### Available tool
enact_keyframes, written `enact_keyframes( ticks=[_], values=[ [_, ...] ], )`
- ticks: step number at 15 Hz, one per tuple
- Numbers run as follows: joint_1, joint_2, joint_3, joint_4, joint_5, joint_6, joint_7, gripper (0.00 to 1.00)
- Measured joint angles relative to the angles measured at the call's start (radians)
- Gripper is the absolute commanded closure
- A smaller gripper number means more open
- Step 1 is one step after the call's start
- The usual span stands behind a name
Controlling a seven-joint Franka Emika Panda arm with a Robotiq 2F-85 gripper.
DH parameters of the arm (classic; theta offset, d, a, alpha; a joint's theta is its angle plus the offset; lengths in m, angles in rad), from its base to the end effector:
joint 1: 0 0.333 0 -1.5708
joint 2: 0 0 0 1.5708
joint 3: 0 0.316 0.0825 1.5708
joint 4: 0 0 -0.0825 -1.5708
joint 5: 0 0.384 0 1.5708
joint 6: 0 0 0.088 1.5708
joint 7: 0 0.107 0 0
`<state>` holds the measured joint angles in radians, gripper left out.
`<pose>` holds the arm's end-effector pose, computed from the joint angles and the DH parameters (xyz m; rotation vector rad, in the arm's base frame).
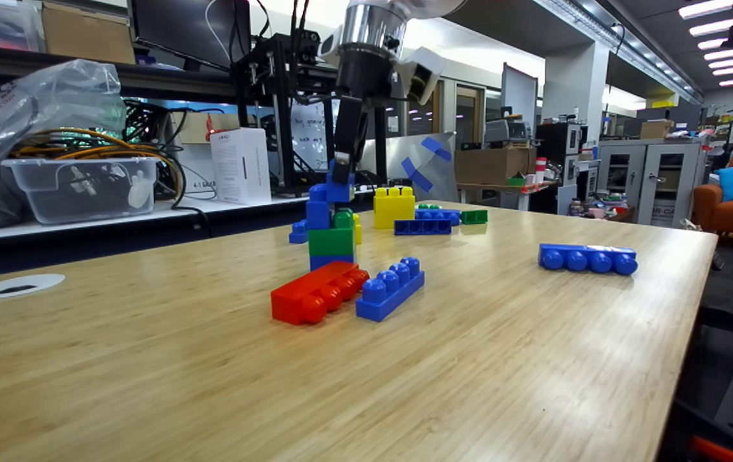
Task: Stack the blue block on the blue and green blocks.
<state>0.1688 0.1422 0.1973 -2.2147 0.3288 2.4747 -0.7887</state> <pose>0.5198 0.1973 0.3262 -2.6233 -1.2733 -0.2420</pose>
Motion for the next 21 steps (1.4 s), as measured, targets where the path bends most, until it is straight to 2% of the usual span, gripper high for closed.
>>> enact_keyframes(
  ticks=[21],
  values=[
    [0.000, -0.035, 0.001, -0.032, -0.052, 0.000, 0.044, 0.55]
  ],
)
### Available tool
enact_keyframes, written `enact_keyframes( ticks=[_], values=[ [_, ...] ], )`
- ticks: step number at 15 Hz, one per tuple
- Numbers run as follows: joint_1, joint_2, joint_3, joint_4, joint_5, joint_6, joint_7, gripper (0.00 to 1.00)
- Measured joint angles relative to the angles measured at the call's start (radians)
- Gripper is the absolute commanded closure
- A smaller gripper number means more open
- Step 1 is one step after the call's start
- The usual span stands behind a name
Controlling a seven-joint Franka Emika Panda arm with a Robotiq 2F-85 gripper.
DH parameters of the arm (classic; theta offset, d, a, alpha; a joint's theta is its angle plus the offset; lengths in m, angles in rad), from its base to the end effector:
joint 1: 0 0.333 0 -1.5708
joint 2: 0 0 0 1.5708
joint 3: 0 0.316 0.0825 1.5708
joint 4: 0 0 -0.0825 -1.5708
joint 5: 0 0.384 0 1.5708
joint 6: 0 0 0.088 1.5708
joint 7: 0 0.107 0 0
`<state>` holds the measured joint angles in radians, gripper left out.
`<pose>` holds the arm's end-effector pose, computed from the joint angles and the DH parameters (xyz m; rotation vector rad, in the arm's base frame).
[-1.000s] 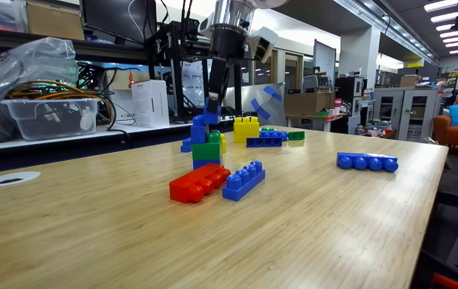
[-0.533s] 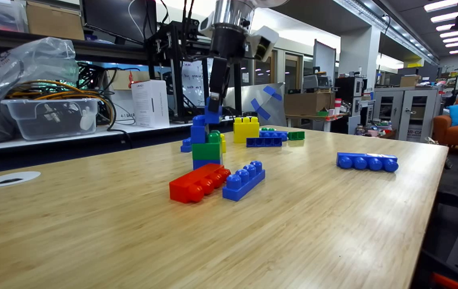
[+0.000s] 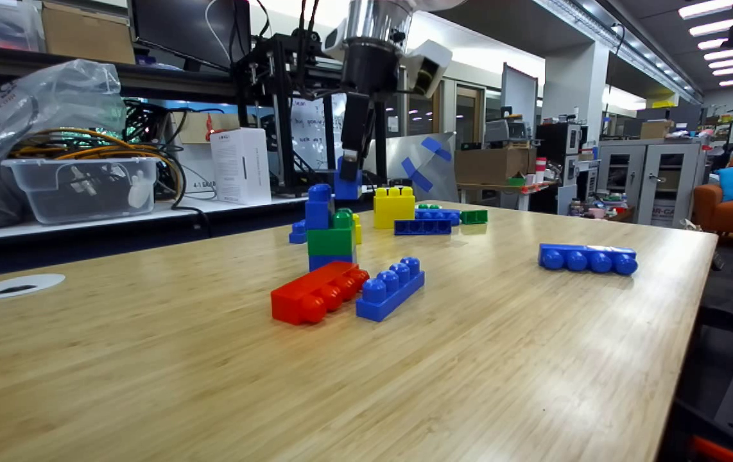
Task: Stack the blue block on the blue and green blocks.
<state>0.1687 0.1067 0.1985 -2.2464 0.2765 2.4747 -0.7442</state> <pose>0.5105 0.1949 0.3318 -2.6590 -1.2870 -0.2328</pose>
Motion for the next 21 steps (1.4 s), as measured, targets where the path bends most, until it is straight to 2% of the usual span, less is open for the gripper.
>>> enact_keyframes(
  ticks=[21],
  values=[
    [0.000, 0.021, 0.020, -0.007, 0.000, 0.023, 0.000, 0.55]
  ],
)
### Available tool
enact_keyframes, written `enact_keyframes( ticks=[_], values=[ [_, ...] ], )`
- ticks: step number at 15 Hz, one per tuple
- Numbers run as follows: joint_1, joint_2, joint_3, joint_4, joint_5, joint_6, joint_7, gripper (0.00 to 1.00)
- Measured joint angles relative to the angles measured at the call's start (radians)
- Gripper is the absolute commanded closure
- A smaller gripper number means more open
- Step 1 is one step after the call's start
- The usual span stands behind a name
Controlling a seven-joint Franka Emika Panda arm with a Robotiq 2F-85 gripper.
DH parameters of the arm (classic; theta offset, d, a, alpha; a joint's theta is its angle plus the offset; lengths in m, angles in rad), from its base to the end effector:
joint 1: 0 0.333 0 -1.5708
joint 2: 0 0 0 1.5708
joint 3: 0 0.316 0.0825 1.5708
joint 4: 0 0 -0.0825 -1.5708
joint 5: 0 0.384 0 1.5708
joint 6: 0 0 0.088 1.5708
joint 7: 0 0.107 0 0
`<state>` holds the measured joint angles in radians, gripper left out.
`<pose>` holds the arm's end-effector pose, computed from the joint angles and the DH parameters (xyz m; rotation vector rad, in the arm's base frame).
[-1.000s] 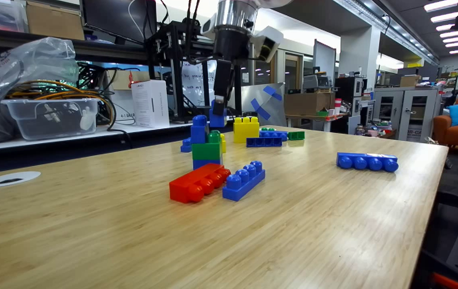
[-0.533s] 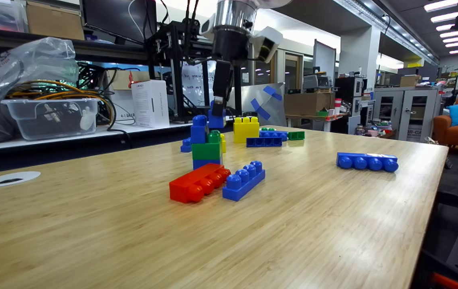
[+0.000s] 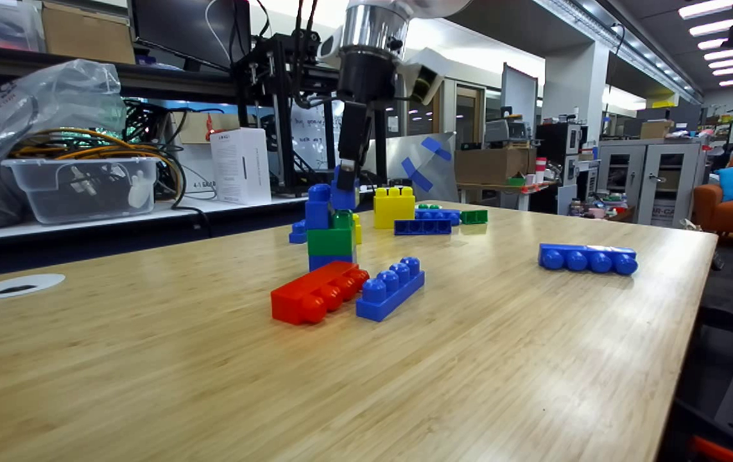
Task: Stack the blue block on the blue and green blocks.
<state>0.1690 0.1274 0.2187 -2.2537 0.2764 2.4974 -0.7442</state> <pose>0.5064 0.2044 0.3200 -2.6466 -1.3057 -0.2228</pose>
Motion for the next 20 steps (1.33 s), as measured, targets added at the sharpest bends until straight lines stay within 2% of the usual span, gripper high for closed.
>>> enact_keyframes(
  ticks=[20],
  values=[
    [0.000, 0.030, 0.003, 0.003, -0.036, 0.051, -0.015, 0.55]
  ],
)
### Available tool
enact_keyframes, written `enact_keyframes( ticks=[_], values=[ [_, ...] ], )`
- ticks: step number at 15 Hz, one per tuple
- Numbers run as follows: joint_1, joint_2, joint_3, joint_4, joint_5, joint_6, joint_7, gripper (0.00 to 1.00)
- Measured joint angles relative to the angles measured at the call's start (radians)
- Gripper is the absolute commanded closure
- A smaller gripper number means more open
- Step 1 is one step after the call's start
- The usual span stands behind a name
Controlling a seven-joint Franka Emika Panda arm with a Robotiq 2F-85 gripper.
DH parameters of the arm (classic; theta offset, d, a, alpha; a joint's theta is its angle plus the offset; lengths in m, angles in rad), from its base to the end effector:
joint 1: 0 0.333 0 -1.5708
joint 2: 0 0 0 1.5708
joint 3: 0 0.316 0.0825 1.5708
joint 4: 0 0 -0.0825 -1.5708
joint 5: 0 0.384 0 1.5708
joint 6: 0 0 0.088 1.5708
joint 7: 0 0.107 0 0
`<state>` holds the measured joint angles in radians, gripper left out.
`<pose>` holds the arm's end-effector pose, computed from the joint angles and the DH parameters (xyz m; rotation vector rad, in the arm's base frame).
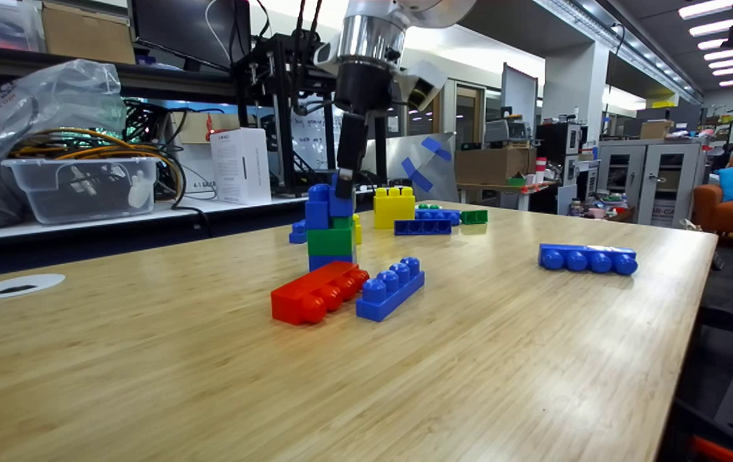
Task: Stack the blue block on the blue and green blocks.
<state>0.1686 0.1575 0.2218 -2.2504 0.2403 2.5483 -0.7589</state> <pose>0.5113 0.2063 0.3103 -2.6448 -1.3669 -0.2562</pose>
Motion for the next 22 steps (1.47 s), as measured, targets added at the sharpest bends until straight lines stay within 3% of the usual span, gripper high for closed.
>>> enact_keyframes(
  ticks=[22],
  values=[
    [-0.004, 0.062, 0.000, 0.037, 0.000, 0.007, -0.008, 0.55]
  ],
)
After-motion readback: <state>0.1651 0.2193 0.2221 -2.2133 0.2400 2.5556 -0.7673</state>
